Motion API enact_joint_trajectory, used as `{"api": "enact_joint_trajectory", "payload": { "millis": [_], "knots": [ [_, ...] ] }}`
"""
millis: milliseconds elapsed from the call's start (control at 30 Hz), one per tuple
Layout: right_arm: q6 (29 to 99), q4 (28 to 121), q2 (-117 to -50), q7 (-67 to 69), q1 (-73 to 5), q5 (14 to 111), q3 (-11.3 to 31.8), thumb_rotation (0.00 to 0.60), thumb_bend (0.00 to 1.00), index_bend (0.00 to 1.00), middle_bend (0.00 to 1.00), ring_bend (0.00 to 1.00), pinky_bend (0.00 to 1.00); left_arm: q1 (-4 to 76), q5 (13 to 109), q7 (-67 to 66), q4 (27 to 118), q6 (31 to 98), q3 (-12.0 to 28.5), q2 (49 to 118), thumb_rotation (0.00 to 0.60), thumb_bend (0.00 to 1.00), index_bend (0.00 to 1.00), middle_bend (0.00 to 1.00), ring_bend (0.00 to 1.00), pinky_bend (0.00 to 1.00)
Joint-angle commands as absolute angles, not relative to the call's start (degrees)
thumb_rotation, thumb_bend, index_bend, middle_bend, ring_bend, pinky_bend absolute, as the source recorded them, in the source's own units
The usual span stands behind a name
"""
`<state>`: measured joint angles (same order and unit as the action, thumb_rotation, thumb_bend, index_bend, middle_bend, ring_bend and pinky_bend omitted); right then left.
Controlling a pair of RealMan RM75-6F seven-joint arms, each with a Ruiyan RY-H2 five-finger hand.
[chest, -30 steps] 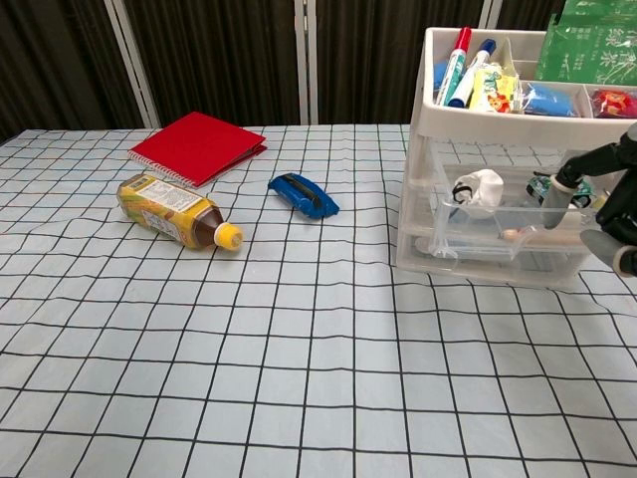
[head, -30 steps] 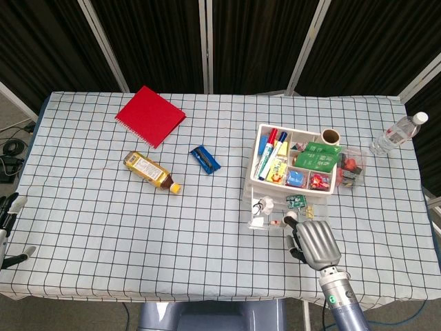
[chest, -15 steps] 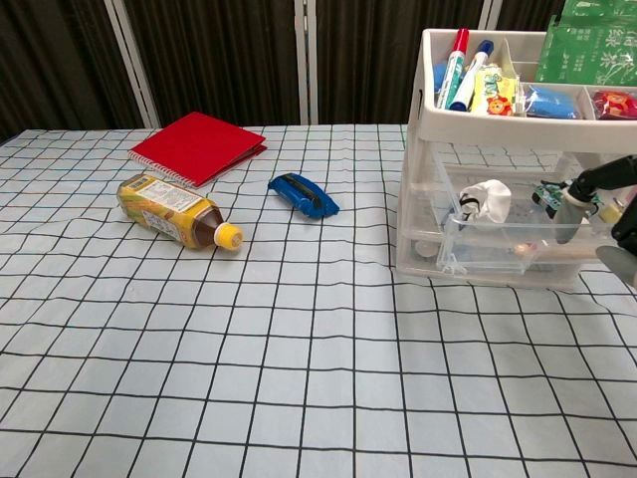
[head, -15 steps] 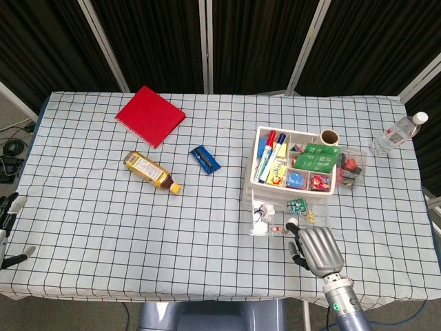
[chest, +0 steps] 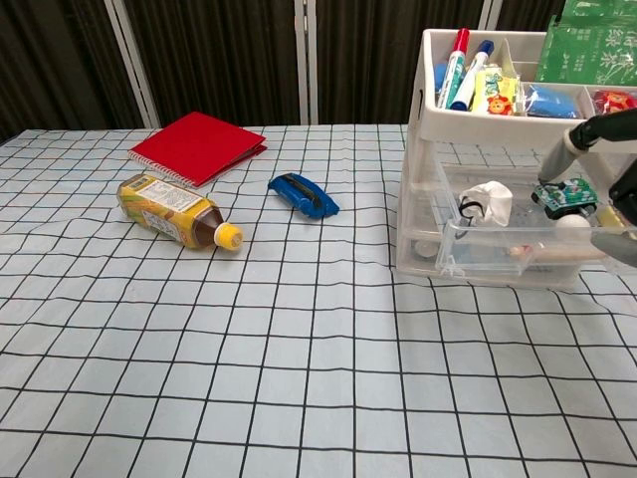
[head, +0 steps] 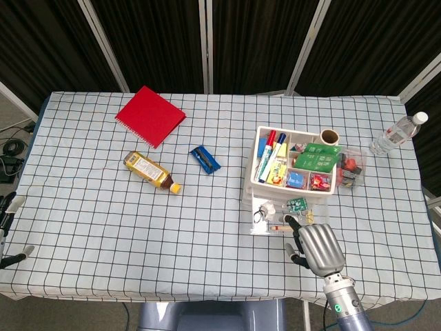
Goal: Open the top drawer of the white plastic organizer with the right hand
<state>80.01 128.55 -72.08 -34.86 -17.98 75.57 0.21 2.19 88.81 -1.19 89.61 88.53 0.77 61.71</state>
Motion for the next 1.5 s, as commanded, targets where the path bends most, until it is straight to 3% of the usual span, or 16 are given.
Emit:
{"api": "enact_joint_trajectory", "payload": {
  "millis": [33,167,333,567,767,1100,1500],
  "knots": [
    [80.6,130.2,-71.0,-35.0,-17.8,76.4,0.9,0.600,0.29,0.31,0.80,0.80,0.69,2.1,88.8,-1.0,89.6,88.7,0.8,61.7,0.600,0.00,0.00,0.00,0.00,0.00],
    [80.8,133.1,-69.2,-35.1,-18.8,78.9,3.4,0.600,0.24,0.31,0.78,0.79,0.68,2.0,88.9,-0.7,89.6,89.0,0.9,61.5,0.600,0.00,0.00,0.00,0.00,0.00],
    [75.6,133.7,-64.6,-31.5,-23.1,77.0,8.2,0.600,0.22,0.30,0.80,0.79,0.68,1.9,88.9,-0.6,89.8,89.3,0.9,61.4,0.600,0.00,0.00,0.00,0.00,0.00],
    [71.6,132.6,-62.6,-35.6,-27.7,70.2,11.5,0.600,0.21,0.38,0.98,0.96,0.73,1.9,88.8,-0.6,89.8,89.3,1.0,61.4,0.600,0.00,0.00,0.00,0.00,0.00],
    [70.3,130.8,-65.8,-45.2,-32.7,61.5,12.2,0.600,0.21,0.44,1.00,1.00,0.81,1.9,88.7,-0.4,89.8,89.4,1.2,61.3,0.600,0.00,0.00,0.00,0.00,0.00],
    [73.0,127.2,-71.8,-53.2,-37.0,55.5,11.5,0.600,0.22,0.46,1.00,1.00,0.83,1.9,88.5,0.1,89.6,89.2,1.2,61.2,0.600,0.00,0.00,0.00,0.00,0.00],
    [74.2,127.2,-70.5,-57.7,-40.0,47.7,11.0,0.600,0.22,0.46,1.00,1.00,0.83,2.1,88.3,-0.4,89.5,88.7,1.2,61.4,0.600,0.00,0.00,0.00,0.00,0.00]
  ]
}}
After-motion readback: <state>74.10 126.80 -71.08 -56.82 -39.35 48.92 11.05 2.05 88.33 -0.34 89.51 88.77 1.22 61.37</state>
